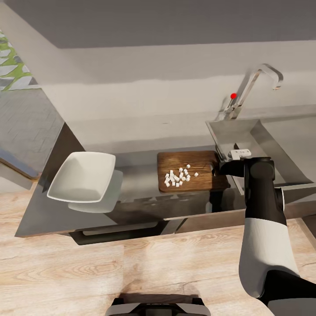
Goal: In the kitchen, take the Vidalia onion out of the sink, dice it on the chopping board with the paring knife, put the diced onion into the bowl on the countertop, then place both the paring knife and the chopping board into the sink.
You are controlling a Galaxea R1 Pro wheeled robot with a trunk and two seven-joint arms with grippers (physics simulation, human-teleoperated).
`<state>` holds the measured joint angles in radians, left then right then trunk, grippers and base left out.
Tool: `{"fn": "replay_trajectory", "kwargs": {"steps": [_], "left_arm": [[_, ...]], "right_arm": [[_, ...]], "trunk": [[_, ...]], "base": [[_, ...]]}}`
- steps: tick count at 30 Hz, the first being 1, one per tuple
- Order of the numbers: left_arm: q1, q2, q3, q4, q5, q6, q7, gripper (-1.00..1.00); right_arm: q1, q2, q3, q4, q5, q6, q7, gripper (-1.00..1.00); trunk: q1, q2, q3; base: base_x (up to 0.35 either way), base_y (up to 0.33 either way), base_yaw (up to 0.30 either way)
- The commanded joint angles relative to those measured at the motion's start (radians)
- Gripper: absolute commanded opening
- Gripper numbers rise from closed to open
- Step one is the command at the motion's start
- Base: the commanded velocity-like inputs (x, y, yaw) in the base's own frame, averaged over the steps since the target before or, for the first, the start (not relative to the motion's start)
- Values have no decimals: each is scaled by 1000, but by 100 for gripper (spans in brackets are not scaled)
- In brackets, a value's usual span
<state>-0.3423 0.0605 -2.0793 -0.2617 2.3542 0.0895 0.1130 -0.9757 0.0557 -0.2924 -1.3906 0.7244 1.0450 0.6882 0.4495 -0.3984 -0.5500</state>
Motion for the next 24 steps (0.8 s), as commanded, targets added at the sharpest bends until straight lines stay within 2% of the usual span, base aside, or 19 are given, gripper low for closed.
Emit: {"fn": "replay_trajectory", "kwargs": {"steps": [1, 24], "left_arm": [[-1, 1, -2, -4, 2, 0, 5, 100], [-1, 1, -2, -4, 2, 0, 5, 100]], "right_arm": [[-1, 1, -2, -1, 9, 2, 10, -100], [-1, 1, -2, -51, 9, 2, 10, -100]], "trunk": [[1, -2, -1], [1, -2, -1]], "base": [[0, 0, 0], [0, 0, 0]]}}
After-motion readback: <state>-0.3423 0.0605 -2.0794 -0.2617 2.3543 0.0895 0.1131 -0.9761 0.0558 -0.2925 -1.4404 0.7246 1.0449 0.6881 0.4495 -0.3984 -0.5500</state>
